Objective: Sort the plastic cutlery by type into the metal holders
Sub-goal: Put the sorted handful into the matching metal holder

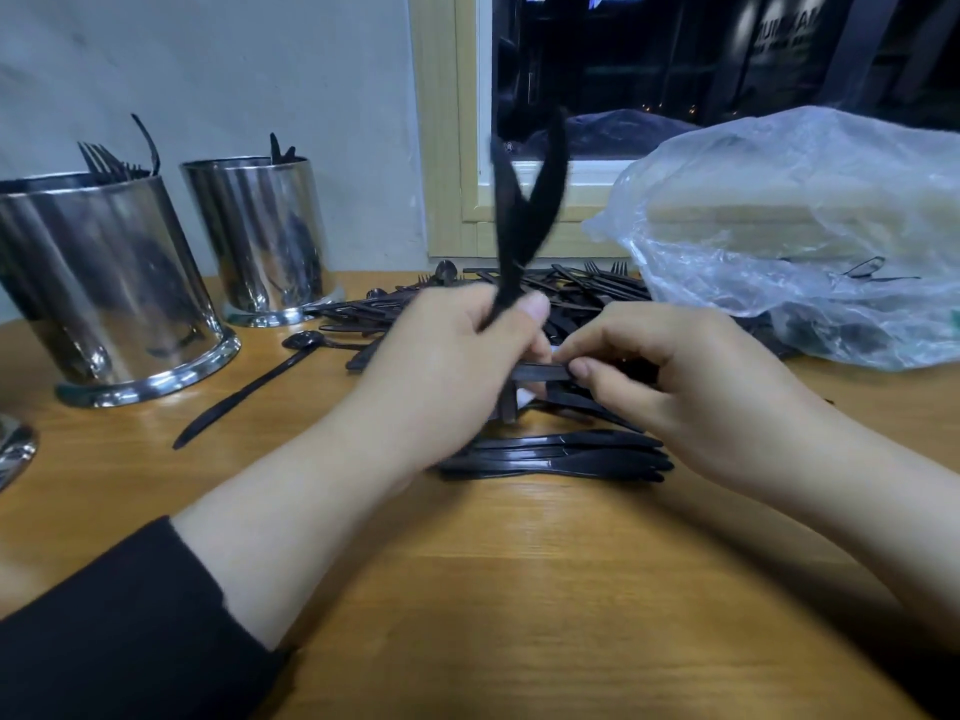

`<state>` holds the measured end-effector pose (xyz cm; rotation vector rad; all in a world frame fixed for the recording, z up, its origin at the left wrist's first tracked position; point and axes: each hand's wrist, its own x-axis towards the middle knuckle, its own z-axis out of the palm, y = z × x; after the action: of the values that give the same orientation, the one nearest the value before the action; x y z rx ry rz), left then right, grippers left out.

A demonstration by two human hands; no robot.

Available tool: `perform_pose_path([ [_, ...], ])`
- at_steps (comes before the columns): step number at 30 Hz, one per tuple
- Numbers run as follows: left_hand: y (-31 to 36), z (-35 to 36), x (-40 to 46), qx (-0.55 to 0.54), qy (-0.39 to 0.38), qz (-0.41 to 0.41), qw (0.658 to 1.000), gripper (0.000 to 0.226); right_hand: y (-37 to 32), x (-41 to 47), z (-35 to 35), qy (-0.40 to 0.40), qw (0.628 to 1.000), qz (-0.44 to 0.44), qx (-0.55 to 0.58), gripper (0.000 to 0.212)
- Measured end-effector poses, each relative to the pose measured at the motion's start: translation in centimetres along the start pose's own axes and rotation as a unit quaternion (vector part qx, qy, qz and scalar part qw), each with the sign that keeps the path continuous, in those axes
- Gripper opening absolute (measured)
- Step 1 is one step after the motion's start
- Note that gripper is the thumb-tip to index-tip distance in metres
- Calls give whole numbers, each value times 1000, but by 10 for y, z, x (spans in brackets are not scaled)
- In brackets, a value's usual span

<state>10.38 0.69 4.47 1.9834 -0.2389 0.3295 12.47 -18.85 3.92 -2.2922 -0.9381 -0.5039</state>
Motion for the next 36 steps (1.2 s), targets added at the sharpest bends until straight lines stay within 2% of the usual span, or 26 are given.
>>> perform_pose_path([
  [2, 0, 3, -3, -5, -62, 0, 998, 29, 0, 0, 1, 27, 999, -26, -26, 6],
  [5, -4, 3, -2, -5, -84, 3, 996, 23, -2, 0, 3, 75, 994, -53, -60, 10],
  [7, -5, 2, -2, -67, -101, -28, 992, 26, -3, 3, 3, 108, 984, -96, -101, 8],
  [9, -7, -1, -1, -128, -101, -55, 985, 26, -3, 4, 0, 173, 965, -142, -137, 12],
  [12, -17, -18, 8, -223, -63, -82, 969, 27, -6, 3, -12, 271, 940, -165, -124, 14],
  [13, -21, -27, 11, -261, -53, -88, 960, 29, -6, 3, -11, 259, 947, -157, -109, 13],
  [14, -26, -36, 13, -293, -45, -95, 950, 32, -4, 4, -7, 212, 962, -140, -97, 12],
  [16, -35, -50, 15, -328, -35, -106, 938, 31, 5, 10, 10, 56, 987, -96, -116, 20],
  [18, -41, -56, 15, -327, -35, -113, 937, 21, 17, 16, 28, -76, 979, -76, -172, 34],
  [20, -44, -56, 15, -318, -26, -123, 940, 14, 24, 23, 37, -131, 969, -63, -199, 44],
  [22, -44, -52, 14, -300, -10, -133, 944, 14, 28, 29, 41, -142, 966, -48, -210, 45],
  [25, -42, -46, 10, -164, 8, -111, 980, 14, 33, 32, 47, -147, 960, -68, -230, 38],
  [27, -44, -45, 9, -69, 27, -80, 994, 26, 37, 31, 49, -126, 963, -89, -221, 31],
  [30, -44, -46, 11, 39, 59, -22, 997, 40, 38, 30, 48, -84, 964, -116, -226, 15],
  [32, -41, -46, 11, 89, 55, 4, 994, 39, 32, 31, 43, -46, 965, -128, -225, 20],
  [34, -39, -46, 9, 122, 17, 18, 992, 34, 23, 30, 37, -1, 967, -137, -214, 28],
  [36, -37, -43, 6, 137, -53, 15, 989, 29, 15, 30, 32, 45, 964, -151, -216, 28],
])
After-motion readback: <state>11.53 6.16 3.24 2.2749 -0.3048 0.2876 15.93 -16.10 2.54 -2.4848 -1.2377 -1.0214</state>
